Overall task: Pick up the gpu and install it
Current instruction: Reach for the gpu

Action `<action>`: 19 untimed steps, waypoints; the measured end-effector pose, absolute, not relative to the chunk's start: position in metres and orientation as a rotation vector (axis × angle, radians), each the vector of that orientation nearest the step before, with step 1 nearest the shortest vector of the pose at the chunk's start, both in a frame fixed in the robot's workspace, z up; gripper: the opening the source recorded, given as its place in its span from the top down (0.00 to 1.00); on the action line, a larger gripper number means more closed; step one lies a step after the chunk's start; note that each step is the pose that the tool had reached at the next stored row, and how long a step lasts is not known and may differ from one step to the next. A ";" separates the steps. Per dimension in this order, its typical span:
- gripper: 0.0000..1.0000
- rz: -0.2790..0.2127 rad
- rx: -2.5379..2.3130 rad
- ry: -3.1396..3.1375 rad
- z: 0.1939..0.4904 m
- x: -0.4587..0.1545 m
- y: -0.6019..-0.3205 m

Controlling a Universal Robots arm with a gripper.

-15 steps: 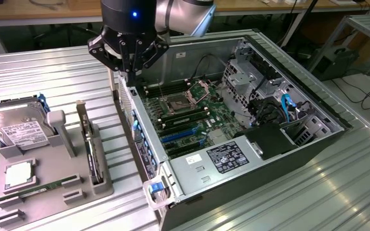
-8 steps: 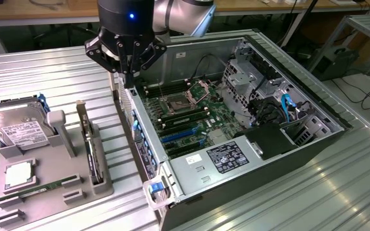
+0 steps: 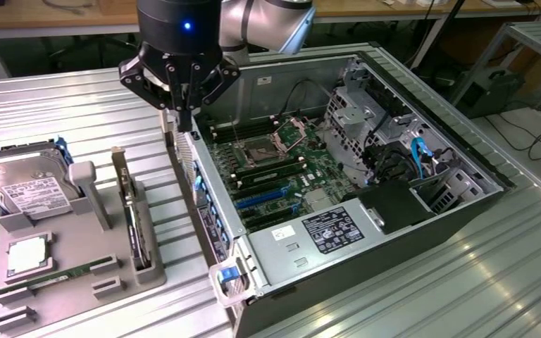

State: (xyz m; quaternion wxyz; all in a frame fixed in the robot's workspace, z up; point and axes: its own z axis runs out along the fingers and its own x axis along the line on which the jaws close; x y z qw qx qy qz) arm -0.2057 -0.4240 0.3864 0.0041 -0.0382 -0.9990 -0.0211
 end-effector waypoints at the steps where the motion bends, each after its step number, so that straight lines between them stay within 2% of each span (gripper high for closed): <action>1: 0.89 -0.066 -0.120 -3.130 0.386 -0.206 -0.424; 19: 0.89 -0.066 -0.120 -3.125 0.385 -0.216 -0.431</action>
